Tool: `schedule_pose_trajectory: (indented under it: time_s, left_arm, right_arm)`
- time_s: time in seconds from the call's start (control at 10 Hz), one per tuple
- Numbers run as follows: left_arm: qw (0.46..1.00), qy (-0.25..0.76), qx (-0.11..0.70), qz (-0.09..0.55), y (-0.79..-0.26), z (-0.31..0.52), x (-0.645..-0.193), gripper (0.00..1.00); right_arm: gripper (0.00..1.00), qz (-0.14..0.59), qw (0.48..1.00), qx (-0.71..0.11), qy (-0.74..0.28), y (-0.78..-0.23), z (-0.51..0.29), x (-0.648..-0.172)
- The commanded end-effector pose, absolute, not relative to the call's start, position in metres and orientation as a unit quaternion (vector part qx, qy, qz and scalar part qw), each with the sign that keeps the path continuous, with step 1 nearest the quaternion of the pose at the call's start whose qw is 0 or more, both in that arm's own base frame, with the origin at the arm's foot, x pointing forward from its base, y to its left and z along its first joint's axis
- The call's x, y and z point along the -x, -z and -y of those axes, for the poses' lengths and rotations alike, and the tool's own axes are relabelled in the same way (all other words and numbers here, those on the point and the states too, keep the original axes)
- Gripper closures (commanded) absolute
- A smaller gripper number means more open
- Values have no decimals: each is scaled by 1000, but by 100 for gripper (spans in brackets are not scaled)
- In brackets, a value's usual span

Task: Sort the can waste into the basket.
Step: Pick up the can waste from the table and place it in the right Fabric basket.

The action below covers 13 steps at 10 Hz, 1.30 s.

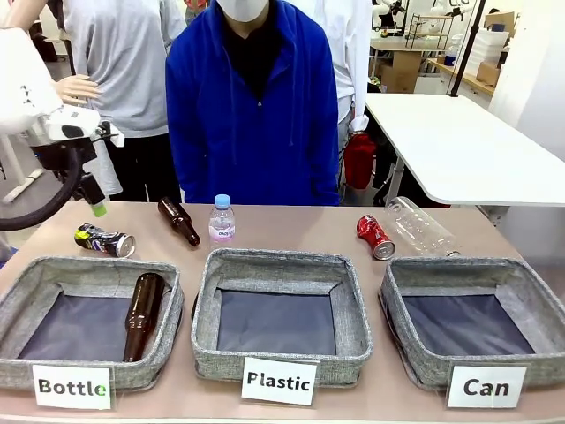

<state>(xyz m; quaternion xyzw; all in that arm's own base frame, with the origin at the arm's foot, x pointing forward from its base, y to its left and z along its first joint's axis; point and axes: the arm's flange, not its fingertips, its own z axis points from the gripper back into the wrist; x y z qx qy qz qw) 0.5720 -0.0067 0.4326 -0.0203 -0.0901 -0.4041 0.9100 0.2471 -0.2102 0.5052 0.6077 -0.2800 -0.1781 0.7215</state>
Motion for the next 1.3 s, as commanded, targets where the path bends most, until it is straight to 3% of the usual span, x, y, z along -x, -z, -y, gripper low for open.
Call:
schedule_pose_trajectory:
  time_s: [0.0, 0.3, 0.4, 0.5, 0.7, 0.8, 1.2]
  left_arm:
    - [790, 597, 66, 123, -432, -13, -562, 0]
    - [661, 734, 137, 71, -432, -8, -555, 0]
    - [613, 777, 134, 36, -429, -8, -552, 0]
    - [598, 793, 113, 28, -428, -8, -551, 0]
    - [641, 763, 76, 42, -430, -13, -550, 0]
    - [614, 779, 126, 36, -421, 0, -542, 0]
    - [613, 781, 115, 30, -420, -2, -542, 0]
  right_arm:
    - [0, 294, 715, -611, 168, -506, 211, -249]
    - [0, 294, 715, -611, 168, -506, 211, -249]
    - [0, 294, 715, -611, 168, -506, 211, -249]
    - [0, 294, 715, -611, 168, -506, 211, -249]
    - [0, 294, 715, -611, 168, -506, 211, -249]
    - [0, 294, 715, -611, 168, -506, 211, -249]
    - [0, 294, 715, -611, 168, -506, 211, -249]
